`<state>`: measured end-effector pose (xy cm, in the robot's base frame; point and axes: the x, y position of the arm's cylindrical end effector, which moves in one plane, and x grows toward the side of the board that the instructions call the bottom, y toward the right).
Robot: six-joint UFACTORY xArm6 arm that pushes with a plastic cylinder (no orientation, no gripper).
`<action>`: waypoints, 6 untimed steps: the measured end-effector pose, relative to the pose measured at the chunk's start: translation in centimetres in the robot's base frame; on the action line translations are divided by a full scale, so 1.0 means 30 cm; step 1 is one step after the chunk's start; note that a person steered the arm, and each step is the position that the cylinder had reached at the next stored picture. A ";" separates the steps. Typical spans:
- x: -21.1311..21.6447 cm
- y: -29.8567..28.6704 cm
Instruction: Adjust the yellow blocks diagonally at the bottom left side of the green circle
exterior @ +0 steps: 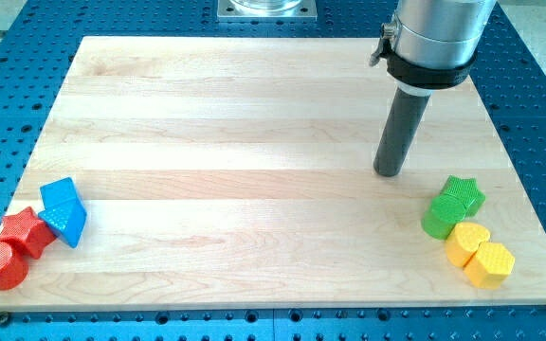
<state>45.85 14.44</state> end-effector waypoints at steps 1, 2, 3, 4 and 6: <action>0.000 0.000; 0.001 0.000; 0.001 0.000; -0.091 0.233; 0.193 0.654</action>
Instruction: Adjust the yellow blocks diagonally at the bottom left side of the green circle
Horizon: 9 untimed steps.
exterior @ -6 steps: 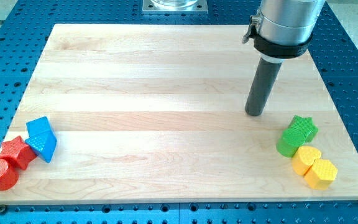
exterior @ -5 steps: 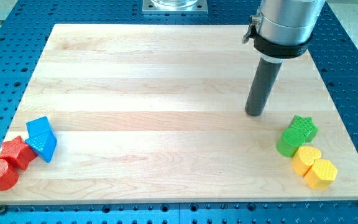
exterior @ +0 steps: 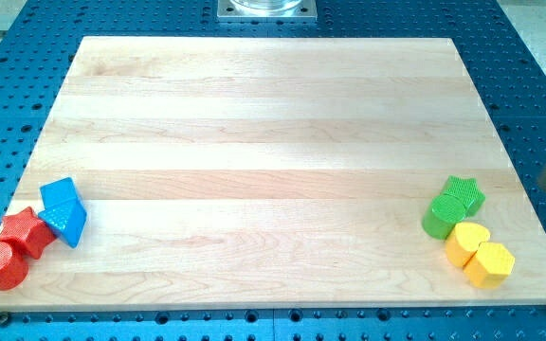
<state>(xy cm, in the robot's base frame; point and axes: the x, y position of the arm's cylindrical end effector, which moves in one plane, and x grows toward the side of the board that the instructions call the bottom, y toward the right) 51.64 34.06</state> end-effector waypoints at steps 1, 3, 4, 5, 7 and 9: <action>0.221 -0.046; 0.340 -0.255; 0.335 -0.377; 0.334 -0.471; 0.255 -0.509; 0.111 -0.331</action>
<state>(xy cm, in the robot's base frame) 54.96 24.13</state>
